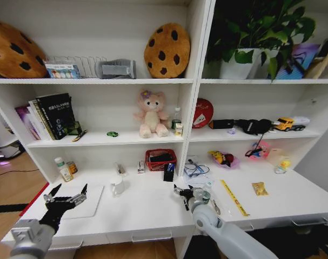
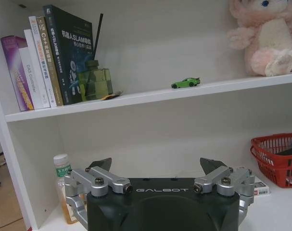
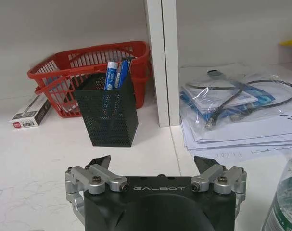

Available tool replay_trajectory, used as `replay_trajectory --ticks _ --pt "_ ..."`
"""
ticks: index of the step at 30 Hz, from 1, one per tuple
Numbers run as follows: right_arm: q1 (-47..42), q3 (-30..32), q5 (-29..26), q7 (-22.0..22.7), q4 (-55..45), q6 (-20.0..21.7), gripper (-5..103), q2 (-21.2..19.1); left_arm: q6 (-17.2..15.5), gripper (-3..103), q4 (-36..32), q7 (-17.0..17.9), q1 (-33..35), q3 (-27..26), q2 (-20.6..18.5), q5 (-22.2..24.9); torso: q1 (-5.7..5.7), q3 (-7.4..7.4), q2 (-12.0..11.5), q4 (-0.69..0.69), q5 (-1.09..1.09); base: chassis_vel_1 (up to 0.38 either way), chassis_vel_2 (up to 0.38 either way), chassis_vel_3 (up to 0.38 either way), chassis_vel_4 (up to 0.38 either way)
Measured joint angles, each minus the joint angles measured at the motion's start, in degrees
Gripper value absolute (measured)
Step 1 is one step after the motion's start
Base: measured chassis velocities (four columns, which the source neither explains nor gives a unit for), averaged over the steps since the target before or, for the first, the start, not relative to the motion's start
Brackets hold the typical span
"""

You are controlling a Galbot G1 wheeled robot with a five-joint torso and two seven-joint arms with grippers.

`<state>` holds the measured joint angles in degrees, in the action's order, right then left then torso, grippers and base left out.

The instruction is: Organize the objects on the table.

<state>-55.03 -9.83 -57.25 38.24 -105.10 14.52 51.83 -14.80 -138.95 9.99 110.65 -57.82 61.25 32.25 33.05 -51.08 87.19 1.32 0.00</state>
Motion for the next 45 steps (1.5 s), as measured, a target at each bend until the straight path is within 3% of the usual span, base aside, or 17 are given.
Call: replay_trajectory --ticks 6,16,21,22,25,29,31,34,35,37,38,45 --pt "-0.16 0.30 -0.43 -1.48 1.47 0.71 98 0.57 0.00 100 0.00 0.00 0.00 0.00 0.00 0.00 0.00 0.00 0.00 0.00 0.00 0.000 0.000 0.000 0.000" --pt "0.21 -0.32 -0.83 0.52 3.05 1.94 95 1.25 0.00 100 0.00 0.00 0.00 0.00 0.00 0.00 0.00 0.00 0.00 0.00 0.00 0.000 0.000 0.000 0.000" --pt "0.50 -0.35 -2.12 1.95 3.93 2.79 74 1.44 0.00 100 0.00 0.00 0.00 0.00 0.00 0.00 0.00 0.00 0.00 0.00 0.00 0.000 0.000 0.000 0.000" --pt "0.50 -0.35 -2.12 1.95 3.93 2.79 74 1.44 0.00 100 0.00 0.00 0.00 0.00 0.00 0.00 0.00 0.00 0.00 0.00 0.00 0.000 0.000 0.000 0.000" --pt "0.70 -0.21 -2.45 1.93 4.53 3.33 58 1.43 0.00 100 0.00 0.00 0.00 0.00 0.00 0.00 0.00 0.00 0.00 0.00 0.00 0.000 0.000 0.000 0.000" --pt "0.90 -0.16 -2.52 1.62 4.85 3.50 47 1.49 0.00 100 0.00 0.00 0.00 0.00 0.00 0.00 0.00 0.00 0.00 0.00 0.00 0.000 0.000 0.000 0.000" --pt "1.11 -0.18 -2.52 1.44 5.18 3.55 36 1.59 0.00 100 0.00 0.00 0.00 0.00 0.00 0.00 0.00 0.00 0.00 0.00 0.00 0.000 0.000 0.000 0.000" --pt "1.37 -0.49 -2.51 1.13 5.34 3.55 36 1.38 0.00 100 0.00 0.00 0.00 0.00 0.00 0.00 0.00 0.00 0.00 0.00 0.00 0.000 0.000 0.000 0.000" --pt "1.57 -0.76 -2.54 0.79 5.35 3.57 20 1.15 0.00 100 0.00 0.00 0.00 0.00 0.00 0.00 0.00 0.00 0.00 0.00 0.00 0.000 0.000 0.000 0.000" --pt "1.77 -0.96 -2.56 0.65 5.35 3.59 20 1.01 0.00 100 0.00 0.00 0.00 0.00 0.00 0.00 0.00 0.00 0.00 0.00 0.00 0.000 0.000 0.000 0.000" --pt "2.04 -1.12 -2.55 0.60 5.34 3.59 12 0.92 0.00 100 0.00 0.00 0.00 0.00 0.00 0.00 0.00 0.00 0.00 0.00 0.00 0.000 0.000 0.000 0.000" --pt "2.02 -1.21 -0.04 -0.41 3.98 2.61 11 1.13 0.00 100 0.00 0.00 0.00 0.00 0.00 0.00 0.00 0.00 0.00 -0.01 0.00 0.000 0.000 0.000 0.000"
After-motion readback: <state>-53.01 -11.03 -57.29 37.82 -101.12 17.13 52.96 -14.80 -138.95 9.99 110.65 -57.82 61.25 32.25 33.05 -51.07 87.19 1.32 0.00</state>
